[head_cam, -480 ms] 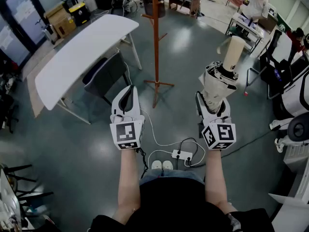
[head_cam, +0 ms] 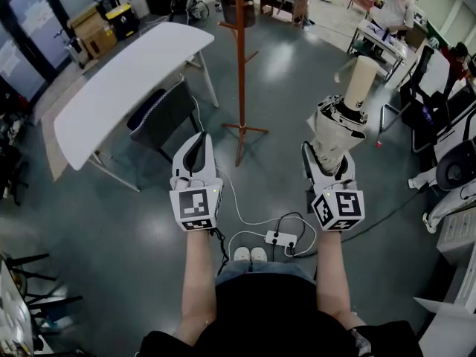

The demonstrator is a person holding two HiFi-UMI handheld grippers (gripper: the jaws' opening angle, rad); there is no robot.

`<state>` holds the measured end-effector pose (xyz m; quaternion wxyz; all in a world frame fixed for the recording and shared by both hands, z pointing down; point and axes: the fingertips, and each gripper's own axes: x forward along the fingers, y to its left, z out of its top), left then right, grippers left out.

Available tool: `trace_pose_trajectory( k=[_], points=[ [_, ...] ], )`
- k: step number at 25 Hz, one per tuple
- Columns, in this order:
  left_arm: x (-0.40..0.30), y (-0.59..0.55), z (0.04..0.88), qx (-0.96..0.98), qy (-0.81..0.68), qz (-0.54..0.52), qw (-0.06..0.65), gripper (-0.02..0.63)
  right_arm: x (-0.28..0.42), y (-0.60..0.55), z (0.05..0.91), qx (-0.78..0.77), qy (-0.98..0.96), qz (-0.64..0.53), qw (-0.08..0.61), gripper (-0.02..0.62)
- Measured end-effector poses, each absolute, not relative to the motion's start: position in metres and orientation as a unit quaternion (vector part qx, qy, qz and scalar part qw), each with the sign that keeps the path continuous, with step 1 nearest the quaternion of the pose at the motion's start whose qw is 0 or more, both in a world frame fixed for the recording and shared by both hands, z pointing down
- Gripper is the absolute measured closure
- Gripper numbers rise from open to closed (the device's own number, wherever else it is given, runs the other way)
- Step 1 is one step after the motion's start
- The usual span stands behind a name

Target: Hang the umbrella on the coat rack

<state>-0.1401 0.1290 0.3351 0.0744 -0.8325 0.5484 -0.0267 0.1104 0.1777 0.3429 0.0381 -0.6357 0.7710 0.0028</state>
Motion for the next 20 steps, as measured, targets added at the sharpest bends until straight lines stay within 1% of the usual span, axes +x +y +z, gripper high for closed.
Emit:
trace_pose_trajectory(
  k=[11, 20],
  points=[
    [-0.154, 0.13, 0.335, -0.834, 0.547, -0.024, 0.067, 0.601, 0.099, 0.18, 0.338, -0.629, 0.776, -0.001, 0.043, 0.282],
    [-0.172, 0.136, 0.35, -0.841, 0.536, -0.029, 0.067, 0.601, 0.082, 0.194, 0.354, -0.638, 0.769, 0.001, 0.028, 0.281]
  ],
)
